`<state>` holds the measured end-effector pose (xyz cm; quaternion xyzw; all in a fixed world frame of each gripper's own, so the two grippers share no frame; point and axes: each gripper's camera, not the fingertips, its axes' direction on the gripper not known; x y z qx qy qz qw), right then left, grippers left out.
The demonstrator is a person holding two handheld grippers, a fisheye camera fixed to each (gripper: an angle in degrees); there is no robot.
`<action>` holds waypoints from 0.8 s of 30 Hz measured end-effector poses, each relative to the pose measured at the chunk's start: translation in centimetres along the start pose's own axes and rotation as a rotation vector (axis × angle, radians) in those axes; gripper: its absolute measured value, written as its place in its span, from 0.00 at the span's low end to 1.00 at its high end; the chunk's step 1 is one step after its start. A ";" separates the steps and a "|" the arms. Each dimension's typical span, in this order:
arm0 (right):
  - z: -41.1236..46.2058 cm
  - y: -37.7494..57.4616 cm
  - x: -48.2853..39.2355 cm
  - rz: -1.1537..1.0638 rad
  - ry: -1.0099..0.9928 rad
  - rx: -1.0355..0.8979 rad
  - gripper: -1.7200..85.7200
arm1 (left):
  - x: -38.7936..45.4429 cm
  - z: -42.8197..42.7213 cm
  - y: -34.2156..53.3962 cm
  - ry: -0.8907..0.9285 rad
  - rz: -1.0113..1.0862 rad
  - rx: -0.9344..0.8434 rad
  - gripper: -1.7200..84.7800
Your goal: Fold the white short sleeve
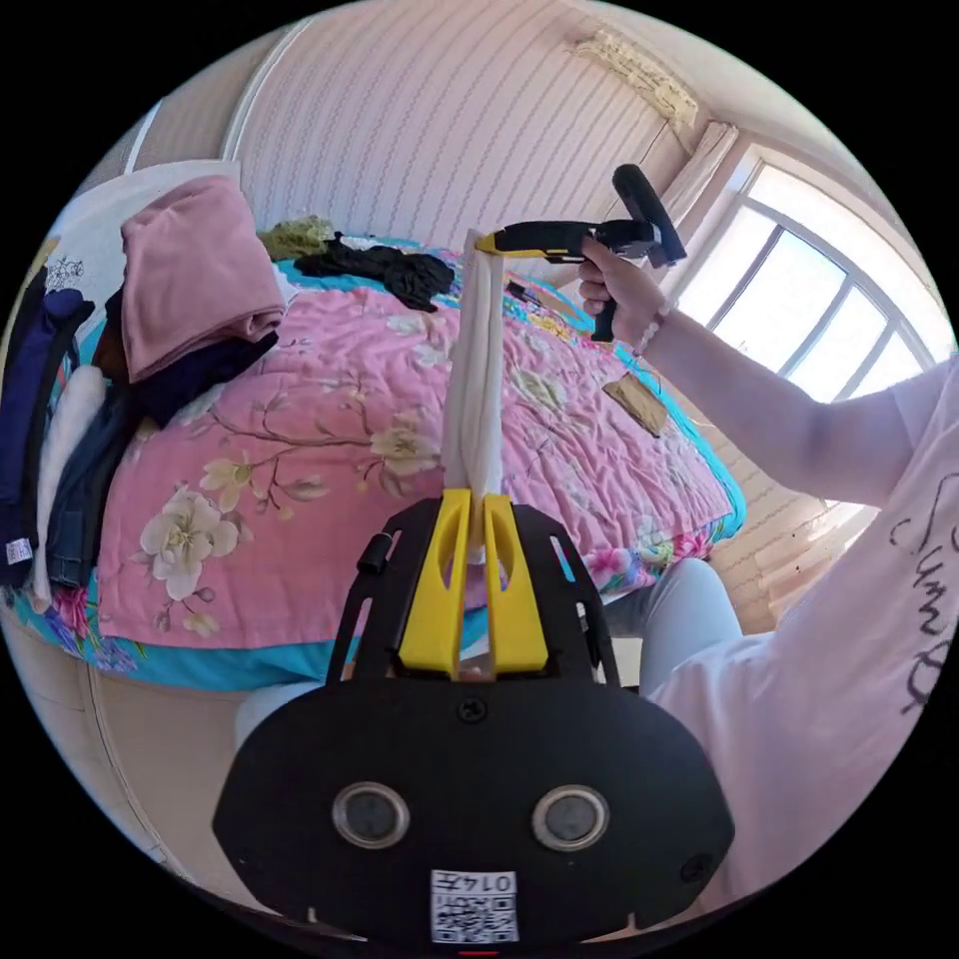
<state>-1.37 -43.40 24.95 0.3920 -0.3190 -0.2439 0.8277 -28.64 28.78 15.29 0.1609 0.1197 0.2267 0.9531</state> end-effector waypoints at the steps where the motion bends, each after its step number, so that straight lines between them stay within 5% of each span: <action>1: -0.7 -0.7 -0.6 -0.019 0.003 0.014 0.04 | -0.3 -0.5 -0.3 0.005 -0.007 0.025 0.01; 7: -1.4 -15.9 -8.2 -0.206 -0.003 0.063 0.05 | -7.1 -5.3 -5.7 -0.059 -0.093 0.300 0.02; 9: 1.1 -24.6 -11.8 -0.258 0.019 0.057 0.07 | -11.3 -7.6 -8.7 -0.204 -0.170 0.447 0.03; 12: 5.2 -31.7 -14.4 -0.227 0.120 -0.047 0.17 | -17.6 -7.9 -11.8 -0.422 -0.318 0.429 0.07; 20: 12.9 -26.2 -11.5 -0.270 0.189 -0.213 0.17 | -21.6 -2.1 -11.6 -0.462 -0.333 0.266 0.09; 24: 9.2 -23.8 -7.8 -0.180 0.027 -0.136 0.17 | -20.5 -0.7 -10.4 -0.388 -0.341 0.252 0.09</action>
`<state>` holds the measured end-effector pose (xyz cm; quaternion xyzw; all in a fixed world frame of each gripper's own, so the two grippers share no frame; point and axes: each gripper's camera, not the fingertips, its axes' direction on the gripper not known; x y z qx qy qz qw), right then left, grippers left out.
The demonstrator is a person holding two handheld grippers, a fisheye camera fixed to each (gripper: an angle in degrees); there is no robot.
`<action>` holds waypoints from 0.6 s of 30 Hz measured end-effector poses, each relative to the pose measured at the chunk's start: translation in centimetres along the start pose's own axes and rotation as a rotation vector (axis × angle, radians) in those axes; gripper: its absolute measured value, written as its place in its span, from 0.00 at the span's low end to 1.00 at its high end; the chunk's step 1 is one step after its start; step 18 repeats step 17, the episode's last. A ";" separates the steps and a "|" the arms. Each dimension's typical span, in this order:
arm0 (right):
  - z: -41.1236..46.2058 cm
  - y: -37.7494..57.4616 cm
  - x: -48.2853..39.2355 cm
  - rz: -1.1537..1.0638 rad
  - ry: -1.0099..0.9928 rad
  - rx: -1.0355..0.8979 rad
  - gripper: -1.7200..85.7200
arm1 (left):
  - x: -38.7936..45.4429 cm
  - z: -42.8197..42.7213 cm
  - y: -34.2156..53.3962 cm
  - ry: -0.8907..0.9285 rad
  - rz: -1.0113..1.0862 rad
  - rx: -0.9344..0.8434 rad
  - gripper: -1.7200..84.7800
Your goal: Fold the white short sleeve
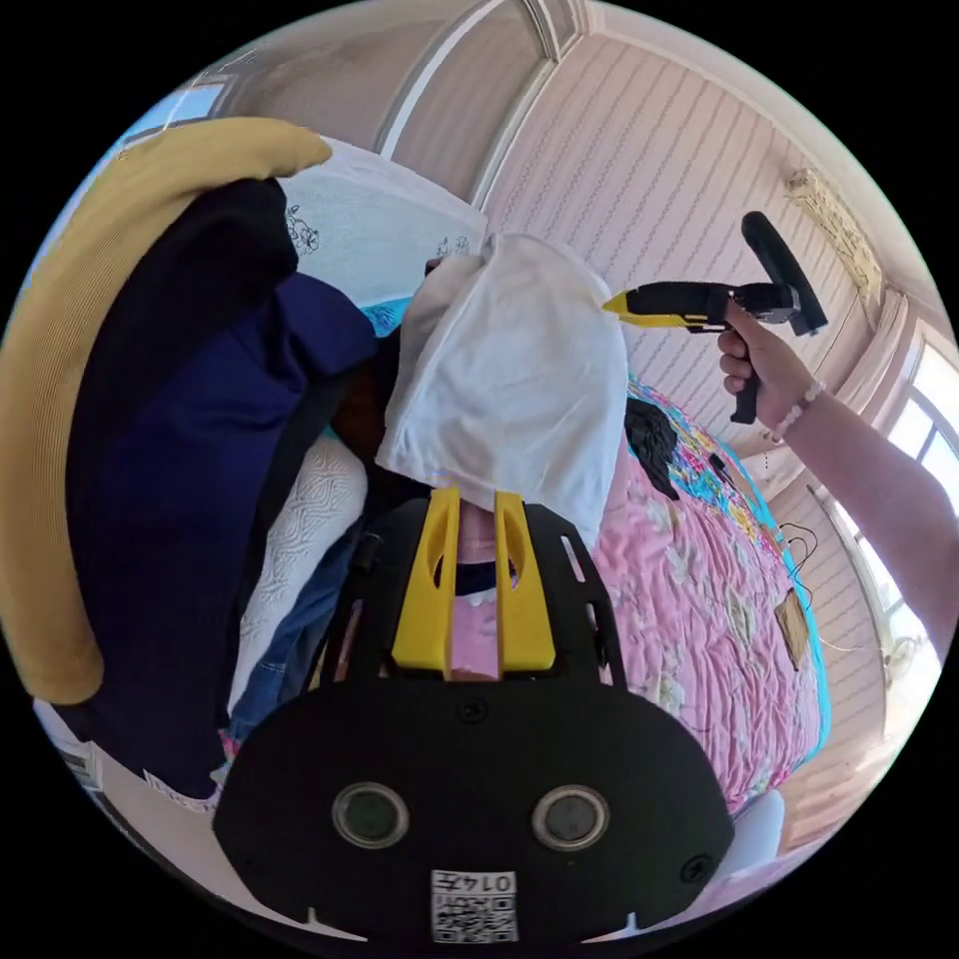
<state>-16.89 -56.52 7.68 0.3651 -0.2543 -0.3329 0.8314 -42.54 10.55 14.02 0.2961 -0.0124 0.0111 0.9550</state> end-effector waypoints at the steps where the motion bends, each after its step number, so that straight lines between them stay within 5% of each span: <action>1: -1.0 0.8 0.4 0.007 -0.020 0.028 0.17 | 0.5 -0.4 0.4 -0.009 0.025 0.009 0.09; 6: -8.1 14.4 4.1 0.051 -0.080 0.056 0.17 | 7.7 -2.9 6.3 0.084 0.295 -0.004 0.08; 10: -11.9 29.6 6.5 0.200 0.053 -0.065 0.15 | 13.8 -3.6 12.1 0.197 0.442 -0.069 0.06; 15: -21.1 53.2 9.9 0.801 0.296 -0.156 0.11 | 23.9 -4.1 19.3 0.509 0.635 -0.209 0.08; 18: -24.3 59.3 10.1 0.925 0.273 -0.119 0.11 | 27.7 -3.2 20.6 0.588 0.698 -0.293 0.08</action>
